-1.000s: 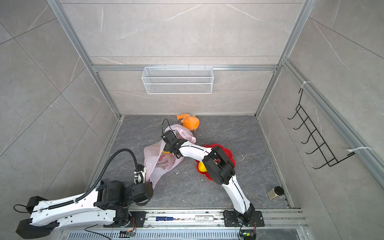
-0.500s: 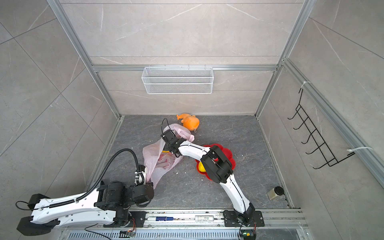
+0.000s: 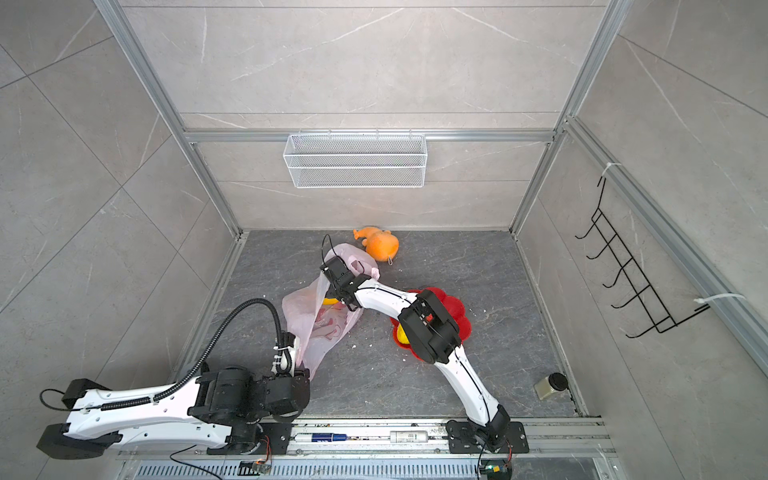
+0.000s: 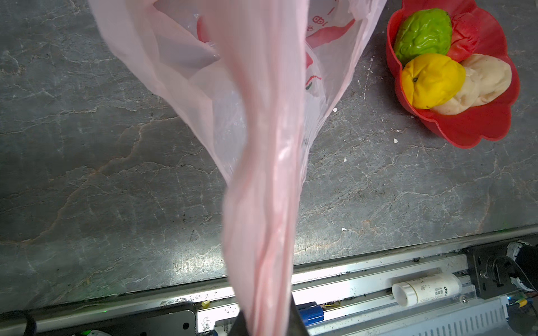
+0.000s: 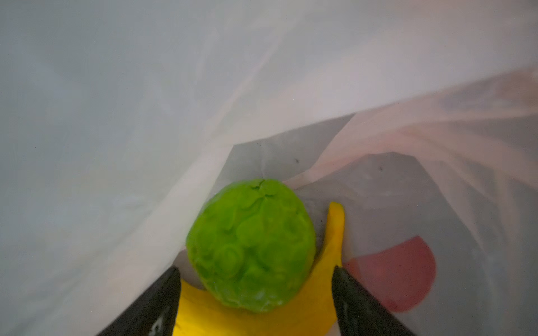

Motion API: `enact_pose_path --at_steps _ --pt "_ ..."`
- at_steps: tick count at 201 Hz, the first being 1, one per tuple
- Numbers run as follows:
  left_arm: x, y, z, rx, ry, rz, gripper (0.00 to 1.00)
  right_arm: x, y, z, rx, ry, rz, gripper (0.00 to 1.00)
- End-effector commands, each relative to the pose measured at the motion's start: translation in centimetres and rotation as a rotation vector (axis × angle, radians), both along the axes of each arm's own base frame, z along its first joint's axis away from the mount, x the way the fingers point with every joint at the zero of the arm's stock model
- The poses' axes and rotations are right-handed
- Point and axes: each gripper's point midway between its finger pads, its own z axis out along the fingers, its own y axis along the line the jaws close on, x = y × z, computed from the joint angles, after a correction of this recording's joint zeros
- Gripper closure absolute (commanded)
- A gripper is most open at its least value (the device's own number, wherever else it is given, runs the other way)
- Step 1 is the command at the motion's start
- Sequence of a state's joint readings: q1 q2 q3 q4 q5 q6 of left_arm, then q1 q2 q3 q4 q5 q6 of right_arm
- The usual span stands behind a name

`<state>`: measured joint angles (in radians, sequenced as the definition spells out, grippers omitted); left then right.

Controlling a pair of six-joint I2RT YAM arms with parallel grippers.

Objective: Take the fake fruits out of the plastic bag
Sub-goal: 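Close the right gripper on the green ball-shaped fruit inside the bag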

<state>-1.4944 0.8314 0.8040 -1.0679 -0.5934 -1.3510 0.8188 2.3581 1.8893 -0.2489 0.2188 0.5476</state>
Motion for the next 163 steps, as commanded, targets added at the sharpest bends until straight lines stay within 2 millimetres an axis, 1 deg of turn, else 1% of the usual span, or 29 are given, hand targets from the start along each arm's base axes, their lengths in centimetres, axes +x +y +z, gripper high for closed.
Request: enact_pose_path --at_steps 1,51,101,163 --pt "0.1 -0.5 1.5 -0.048 -0.027 0.016 1.00 1.0 0.3 -0.6 0.015 0.008 -0.014 0.17" --pt "-0.1 -0.8 1.9 -0.059 -0.043 0.000 1.00 1.3 1.1 -0.9 0.023 0.019 -0.001 0.17" --pt "0.1 -0.3 2.0 -0.080 -0.058 0.015 1.00 0.8 2.8 -1.4 0.053 0.054 0.071 0.19" --pt "0.1 -0.1 1.9 -0.081 -0.059 0.014 1.00 1.1 3.0 -2.0 0.049 0.058 0.063 0.24"
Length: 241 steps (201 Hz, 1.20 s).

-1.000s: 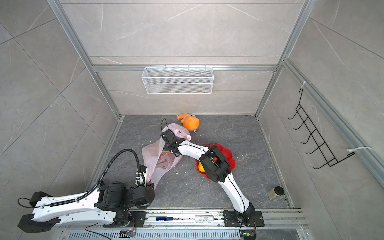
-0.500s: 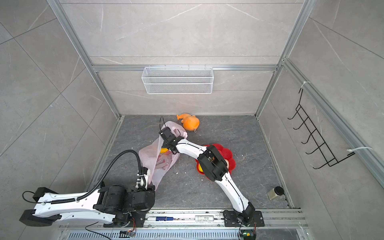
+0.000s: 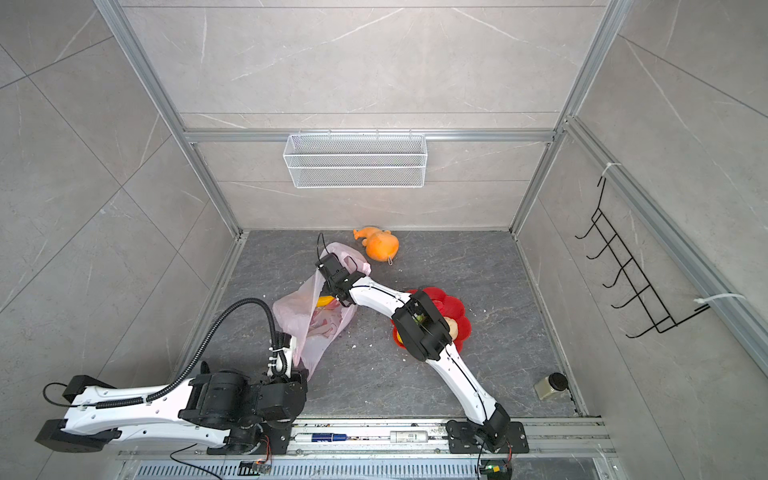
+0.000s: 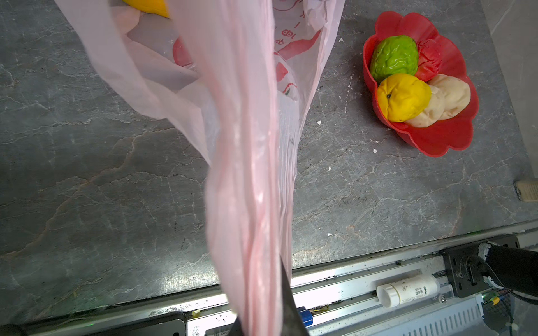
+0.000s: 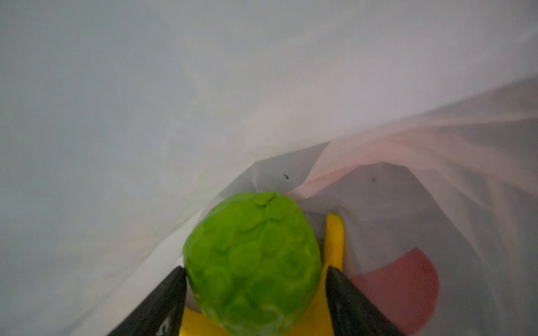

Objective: Take the fake fruits out of the plastic bag
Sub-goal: 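Close the right gripper on the green ball-shaped fruit inside the bag, then lift the green fruit up out of the bag with the right gripper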

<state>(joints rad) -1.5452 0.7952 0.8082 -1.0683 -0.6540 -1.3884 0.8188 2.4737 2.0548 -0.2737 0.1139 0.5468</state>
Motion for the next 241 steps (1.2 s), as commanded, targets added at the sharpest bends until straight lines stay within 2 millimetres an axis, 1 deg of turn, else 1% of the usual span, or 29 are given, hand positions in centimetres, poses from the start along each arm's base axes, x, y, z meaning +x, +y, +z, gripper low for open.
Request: enact_pose_path --at_steps 1,36,77,109,138,152,168,184,185,186,189,228,241 --pt "0.1 0.0 0.7 -0.024 -0.012 0.012 1.00 0.4 -0.3 -1.2 -0.021 0.022 -0.012 0.24" --pt "0.1 0.0 0.7 -0.025 -0.012 0.012 1.00 0.7 -0.1 -1.5 -0.026 0.025 -0.015 0.24" --pt "0.1 0.1 0.7 -0.025 -0.011 0.015 1.00 0.9 -0.1 -1.7 -0.027 0.023 -0.020 0.29" --pt "0.2 0.3 0.8 -0.030 -0.014 0.019 1.00 0.9 -0.2 -2.2 -0.034 0.033 -0.024 0.29" --pt "0.2 0.5 0.7 -0.034 -0.014 0.025 1.00 1.0 -0.2 -2.4 -0.033 0.037 -0.024 0.36" --pt "0.2 0.7 0.8 -0.037 -0.017 0.027 1.00 1.1 -0.3 -2.3 -0.035 0.038 -0.026 0.35" --pt "0.3 0.8 0.8 -0.041 -0.017 0.030 1.00 1.2 -0.3 -1.9 -0.034 0.034 -0.027 0.29" --pt "0.2 0.9 0.8 -0.042 -0.015 0.032 1.00 1.3 -0.2 -1.6 -0.032 0.029 -0.028 0.26" --pt "0.2 0.9 0.8 -0.041 -0.015 0.032 1.00 1.2 -0.3 -2.4 -0.041 0.037 -0.029 0.26" --pt "0.2 0.9 0.8 -0.042 -0.014 0.031 1.00 1.2 -0.3 -2.7 -0.044 0.041 -0.028 0.26" --pt "0.2 0.9 0.8 -0.042 -0.013 0.033 1.00 1.2 -0.4 -3.2 -0.051 0.047 -0.028 0.26" --pt "0.2 0.7 0.9 -0.031 -0.014 0.034 1.00 1.3 -0.4 -3.6 -0.058 0.051 -0.035 0.25" --pt "0.3 0.7 0.9 -0.029 -0.014 0.037 1.00 1.3 -0.2 -3.7 -0.056 0.053 -0.033 0.26"
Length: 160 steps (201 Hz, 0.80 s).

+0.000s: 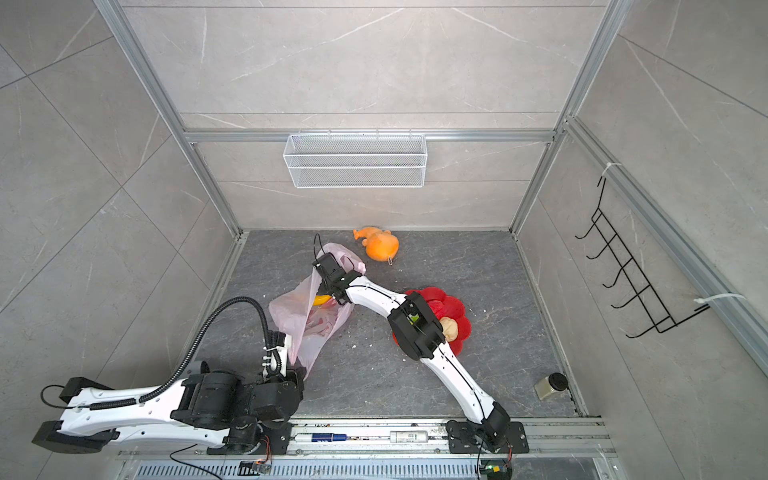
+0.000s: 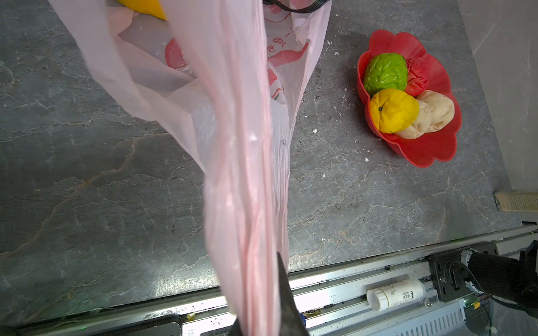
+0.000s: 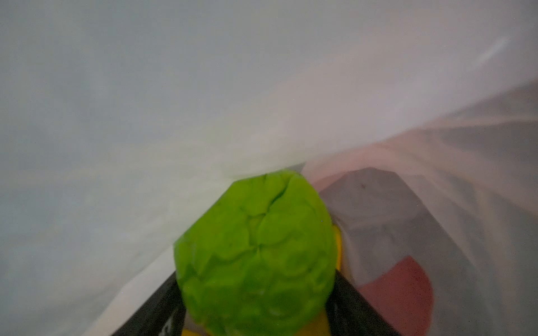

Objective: Take the fake fruits out of the plastic bag
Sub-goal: 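Lift the green fruit up out of the bag with the right gripper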

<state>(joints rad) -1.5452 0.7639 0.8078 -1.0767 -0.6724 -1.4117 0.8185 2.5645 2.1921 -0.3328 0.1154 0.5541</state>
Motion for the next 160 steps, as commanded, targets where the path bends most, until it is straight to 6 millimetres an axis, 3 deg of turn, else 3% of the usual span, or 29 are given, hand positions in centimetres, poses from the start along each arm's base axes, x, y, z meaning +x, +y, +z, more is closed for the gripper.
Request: enact_pose_path --at_steps 1,75,81,97,160 --pt "0.0 0.2 0.4 0.008 -0.004 0.012 1.00 0.4 -1.2 -2.7 -0.050 0.043 -0.027 0.27" --pt "0.5 0.9 0.7 0.002 -0.030 0.043 1.00 0.1 -1.3 -2.0 -0.045 0.027 0.005 0.50" --pt "0.6 1.0 0.8 0.001 -0.035 0.046 1.00 0.1 -1.2 -0.2 -0.023 0.005 0.008 0.53" --pt "0.7 1.3 0.9 0.002 -0.045 0.055 1.00 -0.3 -1.4 0.5 -0.021 -0.004 0.024 0.57" --pt "1.0 1.4 1.1 0.000 -0.059 0.066 1.00 -1.3 -2.0 1.7 -0.024 -0.016 0.055 0.64"
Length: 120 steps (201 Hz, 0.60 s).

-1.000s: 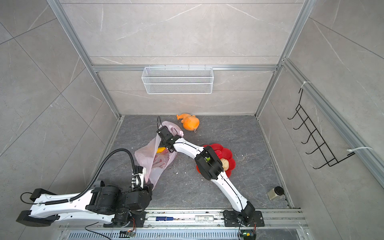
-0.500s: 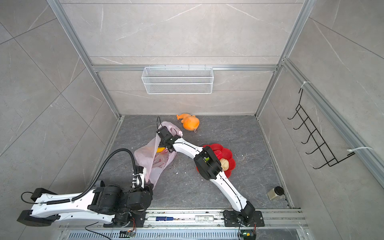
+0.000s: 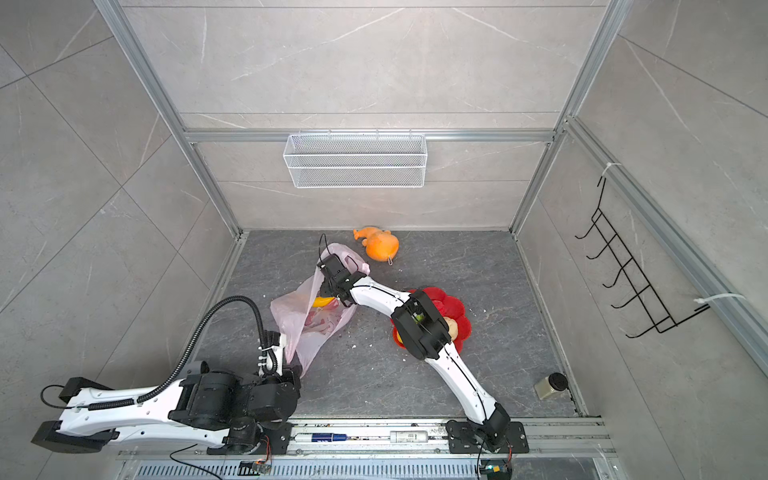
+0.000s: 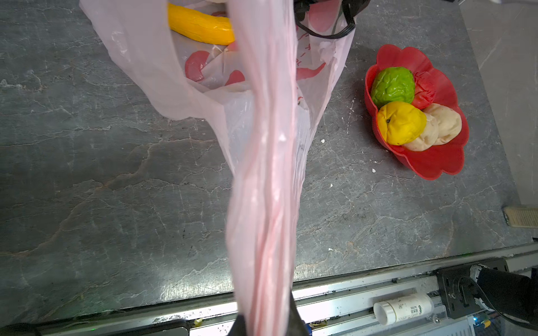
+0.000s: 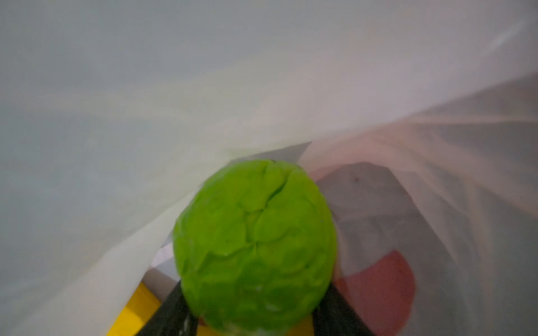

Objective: Take the fake fruits out of the plastic bag
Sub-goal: 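Lift the green fruit up out of the bag with the right gripper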

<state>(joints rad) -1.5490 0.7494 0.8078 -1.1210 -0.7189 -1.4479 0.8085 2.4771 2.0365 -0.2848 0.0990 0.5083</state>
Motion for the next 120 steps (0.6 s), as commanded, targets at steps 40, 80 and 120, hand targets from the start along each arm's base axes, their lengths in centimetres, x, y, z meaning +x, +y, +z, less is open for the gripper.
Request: enact_pose_path --at_steps 40,80,120 --pt "0.5 0.2 0.7 0.011 -0.034 0.032 1.00 -1.1 -0.1 2.5 0.023 -0.016 0.051 0.66" --pt "0.8 0.2 1.0 0.013 -0.055 0.047 1.00 -3.0 0.0 4.8 0.026 -0.029 0.102 0.66" --pt "1.2 -0.5 1.5 0.016 -0.087 0.042 1.00 -6.0 -0.3 6.4 0.021 -0.031 0.150 0.66"
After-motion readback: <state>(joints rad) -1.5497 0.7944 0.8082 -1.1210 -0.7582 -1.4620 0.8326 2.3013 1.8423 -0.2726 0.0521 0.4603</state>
